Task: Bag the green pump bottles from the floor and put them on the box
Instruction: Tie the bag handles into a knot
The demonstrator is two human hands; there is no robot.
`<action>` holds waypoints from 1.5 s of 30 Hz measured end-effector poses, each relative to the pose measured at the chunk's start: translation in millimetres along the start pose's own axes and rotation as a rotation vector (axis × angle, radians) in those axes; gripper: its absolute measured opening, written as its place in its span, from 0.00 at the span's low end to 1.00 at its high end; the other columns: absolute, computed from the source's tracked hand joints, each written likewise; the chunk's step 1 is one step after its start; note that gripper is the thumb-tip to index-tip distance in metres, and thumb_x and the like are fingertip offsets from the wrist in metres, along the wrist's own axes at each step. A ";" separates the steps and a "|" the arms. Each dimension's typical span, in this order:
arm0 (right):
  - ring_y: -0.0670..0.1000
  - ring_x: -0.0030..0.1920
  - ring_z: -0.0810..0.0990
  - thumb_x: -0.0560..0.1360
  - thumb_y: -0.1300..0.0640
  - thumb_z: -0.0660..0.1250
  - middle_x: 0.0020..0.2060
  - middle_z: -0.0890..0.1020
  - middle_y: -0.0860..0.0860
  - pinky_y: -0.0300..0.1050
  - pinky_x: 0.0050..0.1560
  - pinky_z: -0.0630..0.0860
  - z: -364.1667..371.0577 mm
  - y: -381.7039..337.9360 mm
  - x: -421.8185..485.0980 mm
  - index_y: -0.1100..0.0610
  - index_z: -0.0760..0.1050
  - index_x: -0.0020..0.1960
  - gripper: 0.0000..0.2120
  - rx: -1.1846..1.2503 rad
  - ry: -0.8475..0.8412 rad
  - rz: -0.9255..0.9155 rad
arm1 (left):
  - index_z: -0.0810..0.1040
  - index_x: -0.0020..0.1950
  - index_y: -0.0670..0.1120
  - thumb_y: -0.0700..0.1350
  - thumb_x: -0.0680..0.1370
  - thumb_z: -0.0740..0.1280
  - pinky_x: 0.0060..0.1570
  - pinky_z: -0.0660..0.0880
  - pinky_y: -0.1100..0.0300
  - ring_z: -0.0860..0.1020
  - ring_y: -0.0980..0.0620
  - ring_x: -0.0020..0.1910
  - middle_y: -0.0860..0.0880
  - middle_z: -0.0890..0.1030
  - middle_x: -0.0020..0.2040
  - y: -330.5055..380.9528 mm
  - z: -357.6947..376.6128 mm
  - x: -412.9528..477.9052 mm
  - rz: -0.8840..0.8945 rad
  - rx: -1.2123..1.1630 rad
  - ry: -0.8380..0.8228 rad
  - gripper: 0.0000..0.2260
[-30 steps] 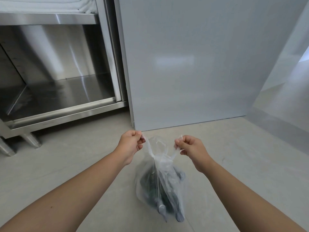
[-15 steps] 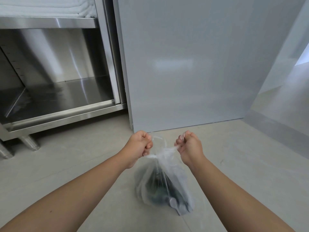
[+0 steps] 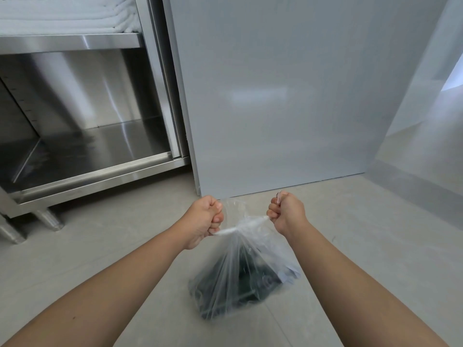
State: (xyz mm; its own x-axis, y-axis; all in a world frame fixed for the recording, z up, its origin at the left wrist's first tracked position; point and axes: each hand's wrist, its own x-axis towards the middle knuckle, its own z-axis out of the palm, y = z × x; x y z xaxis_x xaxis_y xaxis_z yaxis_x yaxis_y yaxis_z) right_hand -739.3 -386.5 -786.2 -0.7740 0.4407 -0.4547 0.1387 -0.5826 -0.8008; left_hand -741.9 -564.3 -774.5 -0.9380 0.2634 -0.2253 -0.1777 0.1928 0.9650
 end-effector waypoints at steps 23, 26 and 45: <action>0.48 0.34 0.71 0.77 0.59 0.59 0.31 0.76 0.49 0.41 0.37 0.67 6.9 -27.9 -30.6 0.56 0.71 0.31 0.15 -0.543 -0.301 -0.500 | 0.70 0.35 0.47 0.41 0.77 0.64 0.30 0.68 0.68 0.73 0.57 0.31 0.50 0.76 0.32 23.3 -1.8 -11.4 0.284 0.338 0.183 0.10; 0.47 0.32 0.71 0.76 0.59 0.61 0.31 0.74 0.49 0.38 0.34 0.67 9.1 -29.2 -36.7 0.55 0.74 0.33 0.14 -0.553 -0.326 -0.486 | 0.69 0.36 0.45 0.42 0.77 0.64 0.33 0.70 0.66 0.76 0.55 0.34 0.50 0.78 0.34 24.8 3.1 -12.2 0.241 0.278 0.202 0.10; 0.45 0.32 0.75 0.76 0.59 0.62 0.32 0.78 0.49 0.38 0.32 0.69 19.8 -21.4 -51.8 0.54 0.75 0.36 0.10 -0.745 -0.606 -0.520 | 0.76 0.44 0.36 0.39 0.77 0.63 0.35 0.77 0.64 0.81 0.50 0.42 0.41 0.82 0.42 28.9 8.6 -13.4 -0.070 -0.351 0.044 0.06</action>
State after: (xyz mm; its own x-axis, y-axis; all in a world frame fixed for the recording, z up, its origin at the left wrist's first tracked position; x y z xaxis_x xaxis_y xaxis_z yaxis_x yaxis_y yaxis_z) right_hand -714.5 -410.3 -737.8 -0.9936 -0.0155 0.1115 -0.1121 0.2269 -0.9674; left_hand -731.9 -554.1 -744.8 -0.9306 0.2188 -0.2935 -0.3258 -0.1296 0.9365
